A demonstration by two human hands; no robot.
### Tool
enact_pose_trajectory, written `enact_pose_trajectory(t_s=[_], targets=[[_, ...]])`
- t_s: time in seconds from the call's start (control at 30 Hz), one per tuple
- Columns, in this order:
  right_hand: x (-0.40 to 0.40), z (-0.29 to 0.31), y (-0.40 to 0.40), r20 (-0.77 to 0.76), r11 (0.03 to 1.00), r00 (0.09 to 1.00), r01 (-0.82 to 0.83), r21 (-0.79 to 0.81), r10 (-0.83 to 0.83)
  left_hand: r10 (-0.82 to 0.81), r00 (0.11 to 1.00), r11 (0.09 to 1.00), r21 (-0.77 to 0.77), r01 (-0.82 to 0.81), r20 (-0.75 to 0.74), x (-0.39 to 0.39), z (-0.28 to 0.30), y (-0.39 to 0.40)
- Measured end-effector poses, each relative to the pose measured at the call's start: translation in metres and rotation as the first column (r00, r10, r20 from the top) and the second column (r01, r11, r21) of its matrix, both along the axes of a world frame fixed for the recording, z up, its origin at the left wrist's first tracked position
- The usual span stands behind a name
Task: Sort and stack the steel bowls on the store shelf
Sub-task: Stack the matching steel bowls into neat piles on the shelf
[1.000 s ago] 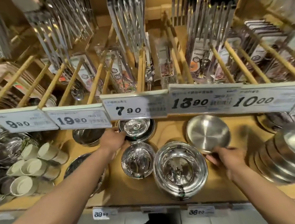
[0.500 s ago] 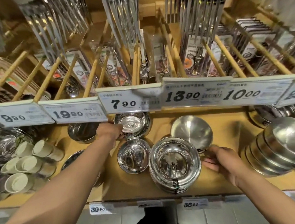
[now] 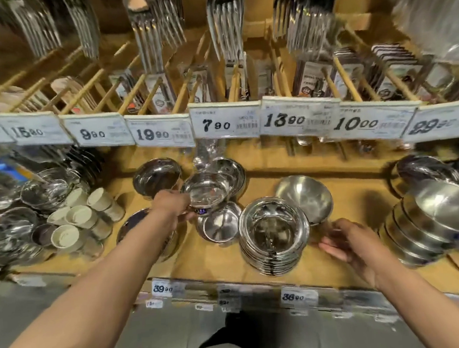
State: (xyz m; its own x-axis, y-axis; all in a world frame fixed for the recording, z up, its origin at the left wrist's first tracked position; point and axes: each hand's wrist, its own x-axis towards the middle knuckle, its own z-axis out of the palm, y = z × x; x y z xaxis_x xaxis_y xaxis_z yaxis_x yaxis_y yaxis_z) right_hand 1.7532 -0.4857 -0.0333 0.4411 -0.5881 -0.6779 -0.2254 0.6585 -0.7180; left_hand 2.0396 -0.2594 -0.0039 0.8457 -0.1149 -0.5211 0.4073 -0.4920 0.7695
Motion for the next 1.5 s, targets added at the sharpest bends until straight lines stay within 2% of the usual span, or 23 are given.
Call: enact_pose_trajectory(t_s=[0.37,0.73,0.9,1.13,1.33,1.5], targets=[[-0.038,0.012,0.012,0.007,0.999,1.0,0.026,-0.023,-0.026,0.04,0.995,0.995,-0.087,-0.047,-0.09,-0.046,-0.014,0.007],[-0.056,0.013,0.012,0.011,0.998,0.998,0.067,-0.015,-0.066,0.034,0.99,0.998,-0.041,-0.04,-0.136,-0.061,-0.031,0.003],[-0.055,0.014,0.013,0.007,0.997,0.997,0.072,-0.005,-0.072,-0.051,0.973,0.999,-0.008,0.051,-0.223,-0.06,-0.033,0.003],[-0.058,0.012,0.014,0.001,0.997,0.997,0.076,-0.021,-0.076,-0.104,0.932,0.988,-0.145,0.057,-0.346,-0.07,-0.029,-0.001],[-0.068,0.014,0.019,0.008,0.996,0.997,0.082,-0.037,-0.082,-0.084,0.945,0.994,-0.096,0.056,-0.316,-0.06,-0.033,0.004],[-0.074,0.016,0.024,0.017,0.997,0.997,0.079,-0.015,-0.078,-0.1,0.963,0.992,-0.103,0.077,-0.248,-0.06,-0.012,0.01]])
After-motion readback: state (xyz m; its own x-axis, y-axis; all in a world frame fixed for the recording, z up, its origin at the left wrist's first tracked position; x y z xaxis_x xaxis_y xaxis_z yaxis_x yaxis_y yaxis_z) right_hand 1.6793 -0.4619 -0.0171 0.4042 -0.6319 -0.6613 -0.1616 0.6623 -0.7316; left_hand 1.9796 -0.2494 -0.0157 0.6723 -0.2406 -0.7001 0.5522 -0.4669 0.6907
